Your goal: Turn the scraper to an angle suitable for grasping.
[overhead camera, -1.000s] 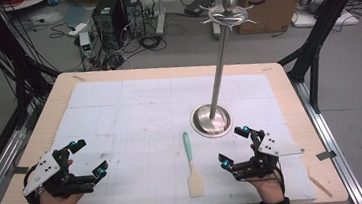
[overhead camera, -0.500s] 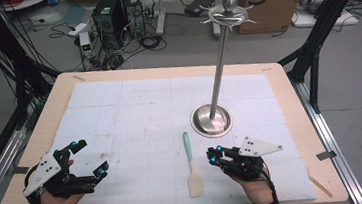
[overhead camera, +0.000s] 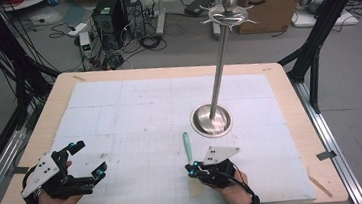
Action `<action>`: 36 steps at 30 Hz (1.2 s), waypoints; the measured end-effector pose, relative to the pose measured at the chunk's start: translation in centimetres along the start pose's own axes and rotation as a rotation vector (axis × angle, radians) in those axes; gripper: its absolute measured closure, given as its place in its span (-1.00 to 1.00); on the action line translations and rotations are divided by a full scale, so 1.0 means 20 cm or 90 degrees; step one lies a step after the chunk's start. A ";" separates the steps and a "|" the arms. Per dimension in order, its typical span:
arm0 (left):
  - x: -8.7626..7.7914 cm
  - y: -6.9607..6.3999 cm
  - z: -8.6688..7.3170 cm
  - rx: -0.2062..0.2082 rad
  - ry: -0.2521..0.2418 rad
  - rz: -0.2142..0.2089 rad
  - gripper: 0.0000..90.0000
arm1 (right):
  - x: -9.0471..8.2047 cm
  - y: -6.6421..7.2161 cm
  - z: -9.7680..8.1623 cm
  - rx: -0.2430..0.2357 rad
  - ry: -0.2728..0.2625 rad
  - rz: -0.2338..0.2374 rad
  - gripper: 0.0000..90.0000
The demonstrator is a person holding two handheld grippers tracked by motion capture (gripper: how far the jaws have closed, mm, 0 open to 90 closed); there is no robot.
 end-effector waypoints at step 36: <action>0.00 0.01 -0.02 -0.002 0.014 0.000 -0.96 | -0.07 -0.08 -0.08 -0.041 0.150 -0.028 1.00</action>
Point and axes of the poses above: each handheld gripper's, and its own axes: x roughly forward along the jaws, z roughly out of its top, y roughly to its left, the point moved 2 cm from there along x, roughly forward along the jaws, and after that the axes turned 2 degrees about z, right-handed, at the moved point
